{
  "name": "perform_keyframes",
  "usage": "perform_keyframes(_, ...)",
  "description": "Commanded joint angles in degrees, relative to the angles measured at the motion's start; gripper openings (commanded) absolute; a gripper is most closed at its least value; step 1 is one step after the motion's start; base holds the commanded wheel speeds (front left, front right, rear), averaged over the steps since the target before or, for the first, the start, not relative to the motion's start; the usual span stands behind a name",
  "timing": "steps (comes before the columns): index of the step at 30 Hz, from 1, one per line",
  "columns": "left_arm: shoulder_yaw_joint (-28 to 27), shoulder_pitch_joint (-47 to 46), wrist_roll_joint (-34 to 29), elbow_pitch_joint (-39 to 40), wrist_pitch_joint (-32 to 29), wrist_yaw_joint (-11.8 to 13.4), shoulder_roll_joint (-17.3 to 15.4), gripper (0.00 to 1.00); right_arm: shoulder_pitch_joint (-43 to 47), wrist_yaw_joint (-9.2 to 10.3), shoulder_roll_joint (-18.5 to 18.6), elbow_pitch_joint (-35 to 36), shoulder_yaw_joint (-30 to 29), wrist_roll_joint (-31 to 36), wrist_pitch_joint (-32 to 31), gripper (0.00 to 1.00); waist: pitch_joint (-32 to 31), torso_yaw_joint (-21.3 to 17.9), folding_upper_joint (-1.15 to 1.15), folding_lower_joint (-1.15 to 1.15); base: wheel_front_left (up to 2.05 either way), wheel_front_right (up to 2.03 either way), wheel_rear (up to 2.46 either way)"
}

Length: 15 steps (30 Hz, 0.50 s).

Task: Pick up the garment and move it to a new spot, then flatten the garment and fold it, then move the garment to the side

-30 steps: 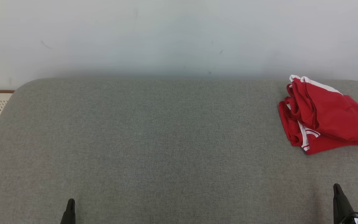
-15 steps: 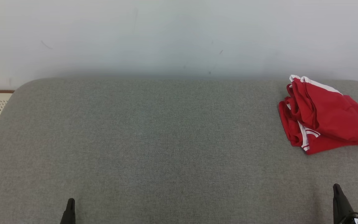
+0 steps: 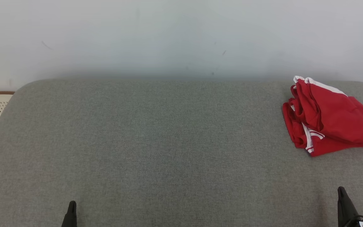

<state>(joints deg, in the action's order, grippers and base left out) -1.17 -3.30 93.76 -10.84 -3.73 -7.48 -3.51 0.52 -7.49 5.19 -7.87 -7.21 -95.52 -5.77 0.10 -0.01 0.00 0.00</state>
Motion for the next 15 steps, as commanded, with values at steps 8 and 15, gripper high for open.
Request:
perform_keyframes(8, -0.31, 0.09, -0.12, -0.19, -0.18, -0.21, -0.10, 0.00, -0.36, 0.00, -0.26, -0.01, -0.27, 0.42, -0.33, 0.00, 0.00, 0.00, 0.00, 0.00, 0.00, 0.00, 0.00)
perform_keyframes(15, -0.38, 0.08, -0.20, -0.19, -0.22, -0.21, -0.03, 0.00, -0.39, -0.01, -0.40, -0.04, -0.44, 0.58, -0.45, 0.00, 0.00, 0.00, 0.00, 0.00, 0.00, 0.00, 0.00)
